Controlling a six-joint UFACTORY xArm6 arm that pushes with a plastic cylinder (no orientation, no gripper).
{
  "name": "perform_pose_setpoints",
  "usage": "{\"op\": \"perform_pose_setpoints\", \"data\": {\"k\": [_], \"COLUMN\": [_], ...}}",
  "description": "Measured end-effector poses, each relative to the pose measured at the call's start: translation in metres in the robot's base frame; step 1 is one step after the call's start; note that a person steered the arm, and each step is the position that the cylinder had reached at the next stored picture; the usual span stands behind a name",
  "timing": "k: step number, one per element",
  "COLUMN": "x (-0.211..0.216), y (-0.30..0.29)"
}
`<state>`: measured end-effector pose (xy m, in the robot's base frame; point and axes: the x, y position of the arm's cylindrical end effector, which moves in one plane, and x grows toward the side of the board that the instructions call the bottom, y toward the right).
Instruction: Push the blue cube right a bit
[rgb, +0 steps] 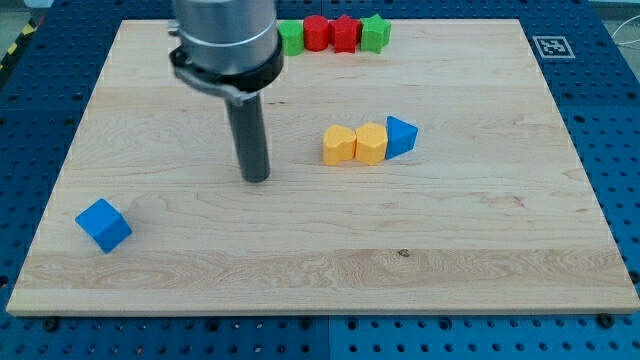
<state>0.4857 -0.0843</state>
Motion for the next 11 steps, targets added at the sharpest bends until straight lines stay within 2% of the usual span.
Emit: {"op": "perform_pose_setpoints", "data": {"k": [2, 3, 5, 6, 8, 9, 11], "x": [0.085, 0.104, 0.106, 0.088, 0.083, 0.058, 0.047], "y": [-0.044, -0.094, -0.198, -0.219, -0.196, -0.176, -0.117]}}
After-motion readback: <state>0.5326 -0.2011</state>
